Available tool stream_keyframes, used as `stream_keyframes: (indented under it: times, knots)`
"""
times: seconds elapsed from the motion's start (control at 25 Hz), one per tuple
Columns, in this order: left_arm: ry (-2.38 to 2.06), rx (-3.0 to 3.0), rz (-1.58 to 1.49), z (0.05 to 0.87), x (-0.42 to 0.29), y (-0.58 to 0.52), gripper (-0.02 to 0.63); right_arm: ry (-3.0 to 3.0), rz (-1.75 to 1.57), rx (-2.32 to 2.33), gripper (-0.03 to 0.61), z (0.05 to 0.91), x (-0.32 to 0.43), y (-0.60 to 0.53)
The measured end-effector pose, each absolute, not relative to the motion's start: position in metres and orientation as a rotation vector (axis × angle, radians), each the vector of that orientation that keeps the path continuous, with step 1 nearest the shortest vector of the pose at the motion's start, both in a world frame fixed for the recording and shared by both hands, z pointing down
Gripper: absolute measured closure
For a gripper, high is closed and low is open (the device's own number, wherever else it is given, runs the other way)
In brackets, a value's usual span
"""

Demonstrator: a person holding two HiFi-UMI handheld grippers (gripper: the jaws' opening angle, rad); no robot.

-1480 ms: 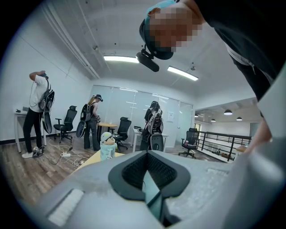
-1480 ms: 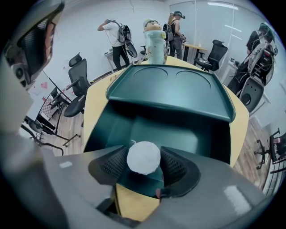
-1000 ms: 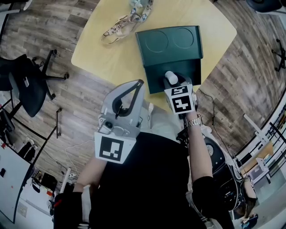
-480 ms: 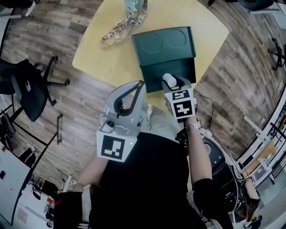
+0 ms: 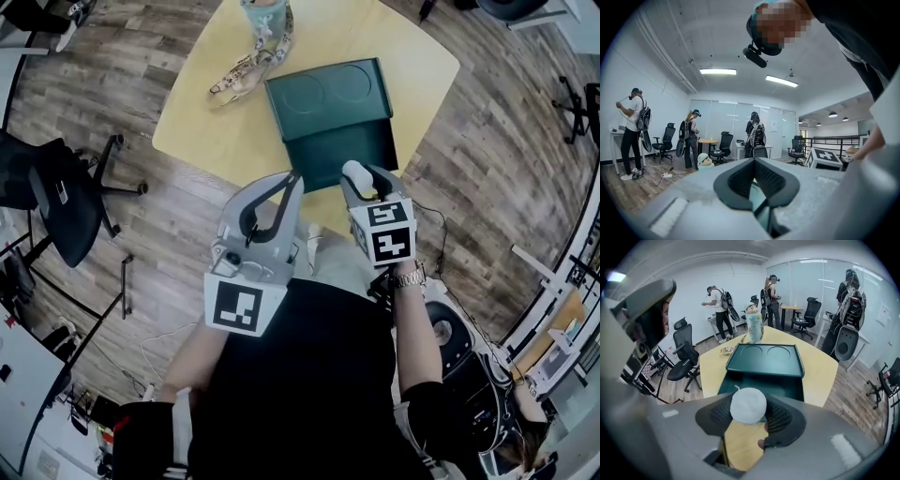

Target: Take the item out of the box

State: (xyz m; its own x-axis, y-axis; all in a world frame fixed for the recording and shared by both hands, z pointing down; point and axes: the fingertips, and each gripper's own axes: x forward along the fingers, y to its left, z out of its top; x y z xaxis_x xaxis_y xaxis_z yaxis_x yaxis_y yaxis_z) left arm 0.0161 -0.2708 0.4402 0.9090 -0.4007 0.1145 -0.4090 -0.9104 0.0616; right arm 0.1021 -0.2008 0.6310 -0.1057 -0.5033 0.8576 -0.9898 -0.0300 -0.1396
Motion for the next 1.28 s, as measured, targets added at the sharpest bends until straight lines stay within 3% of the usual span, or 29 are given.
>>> stream_keyframes:
  times: [1.28]
  knots:
    - [-0.558,3.076,0.036,0.376,0.036,-0.204,0.612,-1.73,0.809,2.066,0.394,0.465,0.126,-0.129]
